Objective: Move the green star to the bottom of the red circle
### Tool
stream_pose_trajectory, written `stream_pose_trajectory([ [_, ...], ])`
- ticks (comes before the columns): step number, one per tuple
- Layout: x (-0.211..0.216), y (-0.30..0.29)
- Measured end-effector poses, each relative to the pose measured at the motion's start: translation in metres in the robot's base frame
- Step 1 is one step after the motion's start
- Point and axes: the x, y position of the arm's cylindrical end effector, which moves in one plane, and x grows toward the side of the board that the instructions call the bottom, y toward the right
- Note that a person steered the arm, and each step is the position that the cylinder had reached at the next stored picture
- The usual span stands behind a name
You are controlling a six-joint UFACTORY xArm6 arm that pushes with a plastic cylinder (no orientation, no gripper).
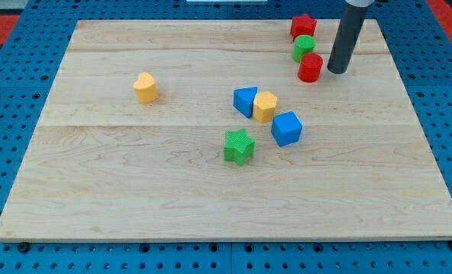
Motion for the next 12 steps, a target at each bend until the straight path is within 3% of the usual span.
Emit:
stream_pose_trajectory([
  [2,0.001,-0.011],
  [3,0.026,-0.003],
  [5,0.120,-0.016],
  [6,0.149,-0.051],
  [9,0.121,-0.146],
  [11,0.156,-0.234],
  [12,0.175,-0.200],
])
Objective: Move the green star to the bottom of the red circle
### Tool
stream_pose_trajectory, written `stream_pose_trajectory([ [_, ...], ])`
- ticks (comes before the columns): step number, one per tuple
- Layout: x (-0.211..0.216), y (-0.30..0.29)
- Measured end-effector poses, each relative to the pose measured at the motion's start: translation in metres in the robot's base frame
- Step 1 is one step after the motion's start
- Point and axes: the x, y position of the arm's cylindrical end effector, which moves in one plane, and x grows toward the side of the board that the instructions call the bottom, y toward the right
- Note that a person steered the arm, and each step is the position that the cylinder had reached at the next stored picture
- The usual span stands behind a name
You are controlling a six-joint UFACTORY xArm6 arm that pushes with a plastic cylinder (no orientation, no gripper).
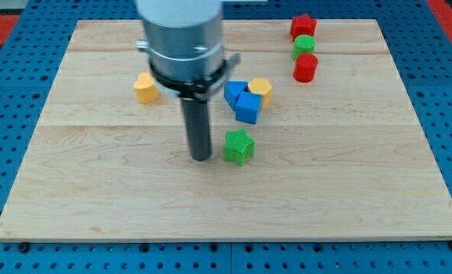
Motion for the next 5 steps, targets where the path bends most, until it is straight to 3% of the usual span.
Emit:
stream_pose_trajectory([
  [3,-0.020,0.074],
  [5,0.021,0.105],
])
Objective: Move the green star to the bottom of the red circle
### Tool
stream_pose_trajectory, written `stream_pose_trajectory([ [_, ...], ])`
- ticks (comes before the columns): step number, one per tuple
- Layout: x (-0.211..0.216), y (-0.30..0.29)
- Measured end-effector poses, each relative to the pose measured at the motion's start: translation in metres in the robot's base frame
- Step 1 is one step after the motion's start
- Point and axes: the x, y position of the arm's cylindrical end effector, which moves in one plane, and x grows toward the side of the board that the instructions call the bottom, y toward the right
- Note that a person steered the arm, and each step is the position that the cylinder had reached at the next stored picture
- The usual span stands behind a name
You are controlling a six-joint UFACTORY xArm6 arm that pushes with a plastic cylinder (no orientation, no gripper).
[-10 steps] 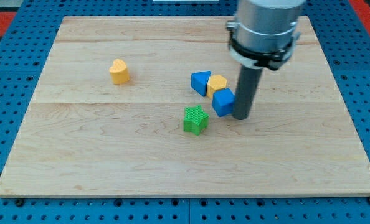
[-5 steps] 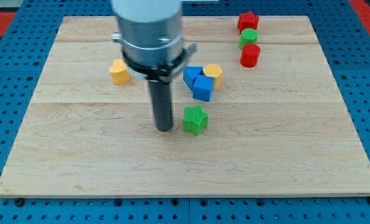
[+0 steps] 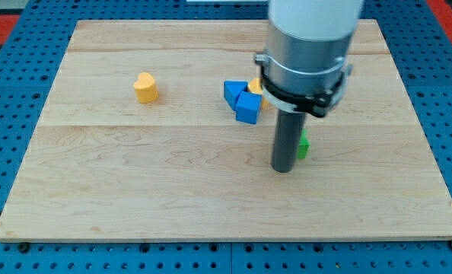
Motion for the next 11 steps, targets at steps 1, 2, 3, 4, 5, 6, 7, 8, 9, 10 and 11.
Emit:
stream_pose_trajectory([
  [1,-0.005,0.011],
  [2,-0.028,0.009],
  [3,-0.057,0.010],
  [4,-0.081,0.020],
  [5,-0.093,0.029],
  [6,-0.088,0.052],
  [7,-0.084,0.083],
  [8,-0.084,0.089],
  [9,-0.085,0.088],
  [10,-0.086,0.082],
  [11,-0.088,0.079],
])
